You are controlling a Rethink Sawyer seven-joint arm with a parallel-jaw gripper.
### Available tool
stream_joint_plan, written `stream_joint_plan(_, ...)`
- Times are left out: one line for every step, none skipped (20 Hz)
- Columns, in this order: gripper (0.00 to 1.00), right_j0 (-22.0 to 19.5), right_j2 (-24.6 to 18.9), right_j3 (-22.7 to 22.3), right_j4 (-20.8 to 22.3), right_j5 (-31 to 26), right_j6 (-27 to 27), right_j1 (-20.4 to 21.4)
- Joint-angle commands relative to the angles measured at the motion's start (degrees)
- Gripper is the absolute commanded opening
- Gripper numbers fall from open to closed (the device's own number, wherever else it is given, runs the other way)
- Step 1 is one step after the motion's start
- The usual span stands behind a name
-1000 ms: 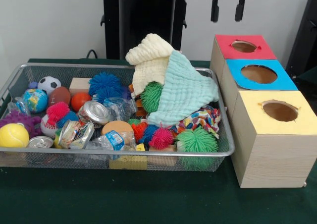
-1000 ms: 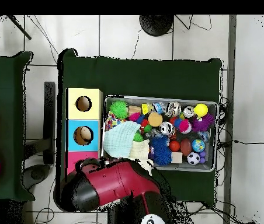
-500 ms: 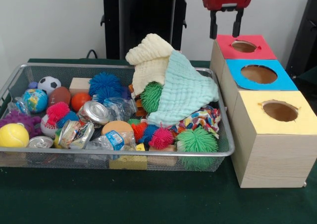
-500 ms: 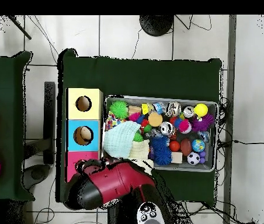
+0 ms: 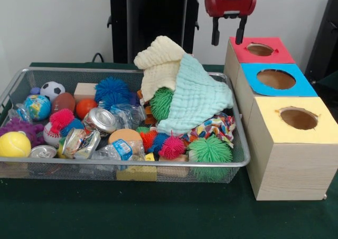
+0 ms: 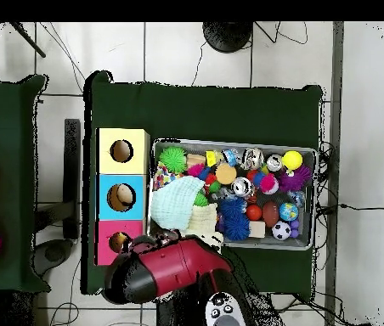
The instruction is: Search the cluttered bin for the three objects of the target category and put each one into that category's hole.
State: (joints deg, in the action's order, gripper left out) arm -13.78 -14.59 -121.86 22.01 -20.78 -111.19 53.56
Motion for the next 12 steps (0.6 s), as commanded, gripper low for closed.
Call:
stream_joint_plan(1.00, 0.21, 1.46, 7.91, -0.75, -1.75, -5.43, -2.32)
stream_joint_plan(1.00, 0.52, 1.79, 8.60, -0.64, -2.94, -5.21, -2.47)
stream_joint_plan(1.00, 0.99, 2.15, 9.41, -0.37, -3.82, -5.04, -2.77)
stream_joint_plan(1.00, 1.37, 2.46, 10.08, -0.18, -4.25, -4.98, -3.12)
stream_joint_plan(1.00, 1.63, 2.64, 10.78, -0.12, -4.20, -4.98, -4.01)
stream_joint_plan(1.00, 1.43, 2.32, 11.28, -0.44, -3.75, -4.80, -4.85)
stream_joint_plan(1.00, 1.47, 2.26, 11.76, -0.57, -3.52, -4.69, -5.39)
stream_joint_plan(1.00, 1.61, 2.31, 12.31, -0.48, -3.01, -4.59, -5.62)
stream_joint_plan(1.00, 1.78, 2.44, 12.92, -0.52, -2.85, -4.62, -5.71)
stream_joint_plan(1.00, 1.89, 2.54, 13.52, -0.64, -3.16, -4.54, -5.66)
stream_joint_plan(1.00, 2.14, 2.73, 14.30, -0.51, -3.51, -4.42, -5.58)
stream_joint_plan(1.00, 2.31, 2.87, 15.03, -0.38, -3.76, -4.26, -5.67)
